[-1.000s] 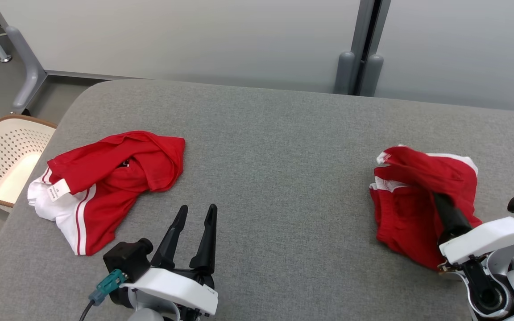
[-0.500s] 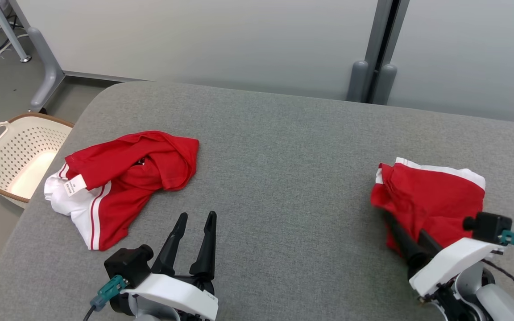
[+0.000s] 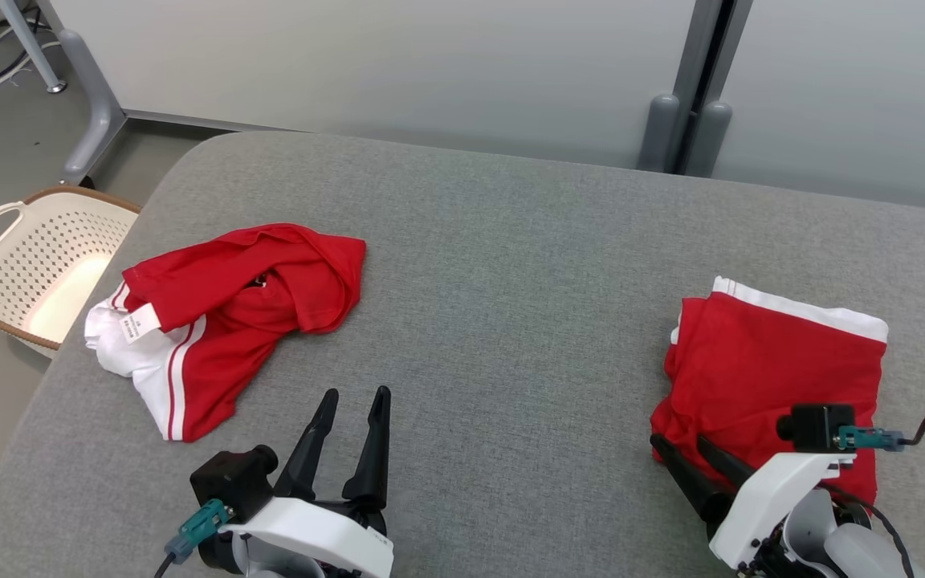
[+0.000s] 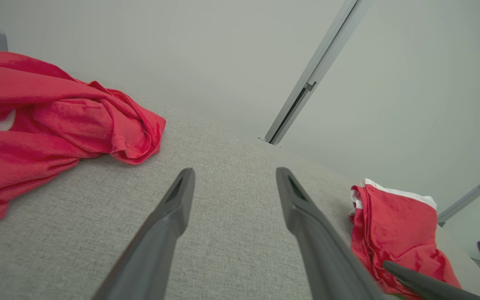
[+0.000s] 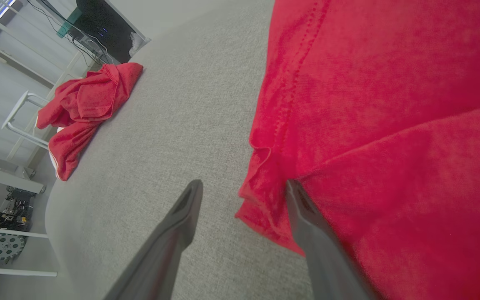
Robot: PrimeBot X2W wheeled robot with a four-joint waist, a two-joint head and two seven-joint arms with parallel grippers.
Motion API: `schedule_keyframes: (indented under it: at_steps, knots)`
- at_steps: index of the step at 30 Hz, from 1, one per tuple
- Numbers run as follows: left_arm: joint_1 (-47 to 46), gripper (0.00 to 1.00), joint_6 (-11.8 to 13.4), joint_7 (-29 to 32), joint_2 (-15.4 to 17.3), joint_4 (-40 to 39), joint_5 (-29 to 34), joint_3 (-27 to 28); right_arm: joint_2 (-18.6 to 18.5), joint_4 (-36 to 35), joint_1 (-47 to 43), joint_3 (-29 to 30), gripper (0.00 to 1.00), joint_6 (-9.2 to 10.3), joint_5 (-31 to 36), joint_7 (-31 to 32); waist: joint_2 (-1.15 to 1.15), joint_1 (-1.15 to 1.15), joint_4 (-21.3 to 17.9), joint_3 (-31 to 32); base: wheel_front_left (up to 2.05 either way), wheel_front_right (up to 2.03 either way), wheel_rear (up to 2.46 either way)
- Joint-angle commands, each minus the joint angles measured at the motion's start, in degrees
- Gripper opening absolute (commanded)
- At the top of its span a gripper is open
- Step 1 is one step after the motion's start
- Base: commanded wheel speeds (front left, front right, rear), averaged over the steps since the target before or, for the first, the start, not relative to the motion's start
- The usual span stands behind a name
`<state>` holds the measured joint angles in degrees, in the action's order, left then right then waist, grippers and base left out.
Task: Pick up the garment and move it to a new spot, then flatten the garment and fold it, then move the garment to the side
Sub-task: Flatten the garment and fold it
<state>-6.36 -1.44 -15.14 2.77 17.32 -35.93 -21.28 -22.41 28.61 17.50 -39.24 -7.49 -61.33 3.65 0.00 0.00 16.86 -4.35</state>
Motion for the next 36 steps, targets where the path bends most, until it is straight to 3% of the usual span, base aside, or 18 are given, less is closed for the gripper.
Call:
schedule_keyframes:
  at_steps: [1,8,14,16,20,28,30,36]
  knots:
    - [-0.5,1.00,0.2,0.0,0.2,0.0,-0.2,0.1,-0.1,0.6,0.8,-0.8,1.00,0.00,0.1,0.4,0.00,0.00,-0.2,-0.2,0.00,0.00,0.00]
    - [-0.9,1.00,0.1,0.0,0.2,-0.2,0.5,0.6,-0.4,0.6,3.2,-1.6,1.00,0.00,-1.1,-3.7,0.00,0.00,-3.1,-0.1,0.00,0.00,0.00]
    - [-1.8,1.00,-0.2,0.0,0.2,-1.8,0.9,2.3,-3.4,-1.8,4.7,0.2,1.00,-0.01,0.3,-11.0,0.00,0.00,-6.4,0.2,0.00,0.00,0.00]
    - [-2.6,1.00,-0.5,0.0,0.2,-2.8,1.3,3.4,-5.4,-0.7,5.3,2.1,1.00,0.00,4.6,-15.5,0.00,0.00,-8.1,0.2,0.00,0.00,0.00]
    - [-3.2,1.00,-0.7,0.0,0.3,-4.0,1.6,5.3,-5.7,1.7,4.8,6.3,1.00,0.00,13.0,-18.4,0.00,0.00,-10.1,0.2,0.00,0.00,0.00]
    - [-2.9,1.00,-0.9,0.0,0.2,-5.6,4.3,7.8,0.1,-3.1,-2.6,23.5,1.00,0.00,29.9,-18.9,0.00,0.00,-13.0,0.2,0.00,0.00,0.00]
    - [-2.7,1.00,-0.5,0.0,0.2,-5.6,8.9,7.8,2.5,-5.5,-5.0,27.8,1.00,0.00,33.8,-18.9,0.00,0.00,-13.4,0.1,0.00,0.00,0.00]
    - [-1.2,1.00,1.6,0.0,0.2,-5.7,14.4,7.2,7.0,-9.1,-10.1,33.2,1.00,0.00,42.3,-18.9,0.00,0.00,-14.2,-0.1,0.00,0.00,0.00]
